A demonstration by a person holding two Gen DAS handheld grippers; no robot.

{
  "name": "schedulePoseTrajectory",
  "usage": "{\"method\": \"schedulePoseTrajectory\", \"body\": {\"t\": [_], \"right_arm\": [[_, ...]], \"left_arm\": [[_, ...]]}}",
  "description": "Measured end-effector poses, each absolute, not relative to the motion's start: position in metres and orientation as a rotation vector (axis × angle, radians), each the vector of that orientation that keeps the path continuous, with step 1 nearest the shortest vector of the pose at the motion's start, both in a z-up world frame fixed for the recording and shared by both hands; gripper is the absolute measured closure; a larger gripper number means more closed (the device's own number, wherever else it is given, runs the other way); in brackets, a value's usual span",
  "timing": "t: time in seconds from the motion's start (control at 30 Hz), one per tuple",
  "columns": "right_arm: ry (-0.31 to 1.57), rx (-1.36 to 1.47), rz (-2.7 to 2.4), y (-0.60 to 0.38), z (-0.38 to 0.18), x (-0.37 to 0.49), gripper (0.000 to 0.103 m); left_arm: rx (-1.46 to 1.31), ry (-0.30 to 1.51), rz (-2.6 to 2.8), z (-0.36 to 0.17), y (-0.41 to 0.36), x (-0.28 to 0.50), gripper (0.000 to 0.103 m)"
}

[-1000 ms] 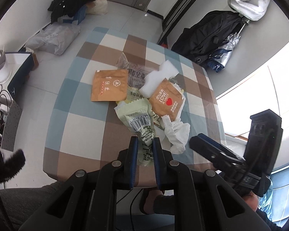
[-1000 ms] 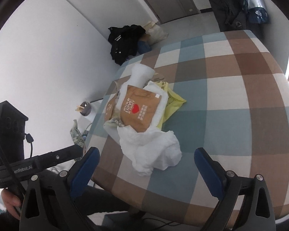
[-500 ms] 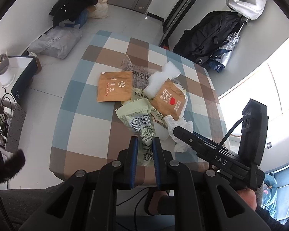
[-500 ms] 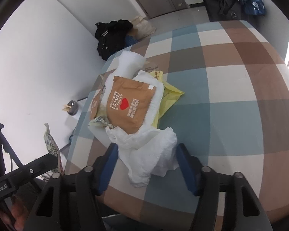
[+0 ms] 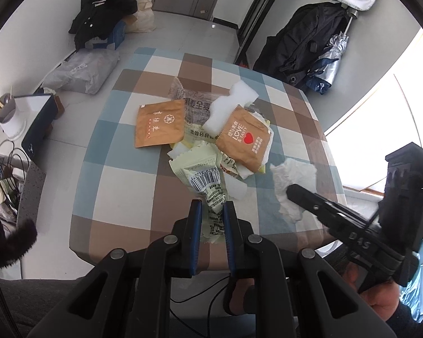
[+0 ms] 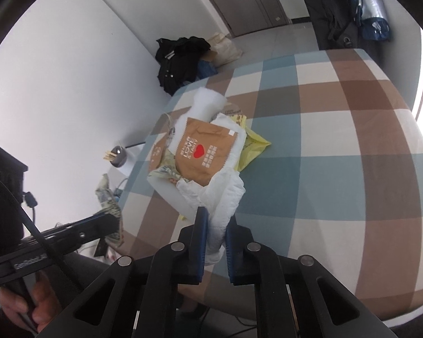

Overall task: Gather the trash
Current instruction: 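Grasp the white tissue with the right gripper while the left gripper lifts the wrapper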

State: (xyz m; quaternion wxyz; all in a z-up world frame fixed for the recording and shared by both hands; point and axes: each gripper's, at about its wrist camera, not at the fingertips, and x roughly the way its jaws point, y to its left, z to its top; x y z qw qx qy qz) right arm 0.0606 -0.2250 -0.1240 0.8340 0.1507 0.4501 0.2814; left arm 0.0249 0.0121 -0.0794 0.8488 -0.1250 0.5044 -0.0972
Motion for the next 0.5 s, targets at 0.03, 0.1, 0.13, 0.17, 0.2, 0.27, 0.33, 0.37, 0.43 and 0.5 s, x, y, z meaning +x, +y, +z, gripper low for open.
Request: {"method": "schedulePoseTrajectory", "body": {"t": [0.03,0.1,0.13,0.17,0.2,0.27,0.33,0.37,0.43,0.5], "right_arm": [[0.943,0.328,0.604,-0.230,-0.119,0.057,0.092],[0.927,0.342,0.625,-0.240,-0.111,0.050,0.092],[0.912,0.346,0.635,-0.246,-0.104,0.044,0.092],[0.902,0.346,0.640,-0.250,-0.099,0.042,0.092],[0.887,0.343,0.645,-0.255,-0.093,0.038,0.092],[0.845,0.338,0.655,-0.267,-0.078,0.030,0.093],[0.805,0.352,0.662,-0.281,-0.065,0.022,0.094],[0.790,0.365,0.665,-0.289,-0.059,0.019,0.094],[0.766,0.376,0.663,-0.306,-0.047,0.013,0.096],[0.725,0.379,0.645,-0.327,-0.034,0.006,0.096]], "left_arm": [[-0.259,1.054,-0.203,-0.077,0.011,0.025,0.091],[-0.255,1.044,-0.223,-0.072,0.006,0.025,0.091],[-0.253,1.042,-0.230,-0.071,0.003,0.025,0.091],[-0.246,1.034,-0.240,-0.068,-0.001,0.025,0.091],[-0.237,1.029,-0.251,-0.064,-0.007,0.025,0.091],[-0.221,1.025,-0.275,-0.058,-0.019,0.026,0.091],[-0.200,1.013,-0.300,-0.050,-0.032,0.027,0.091],[-0.180,1.001,-0.318,-0.043,-0.042,0.028,0.091],[-0.148,0.977,-0.349,-0.032,-0.058,0.029,0.091],[-0.130,0.960,-0.393,-0.021,-0.076,0.030,0.091]]}}
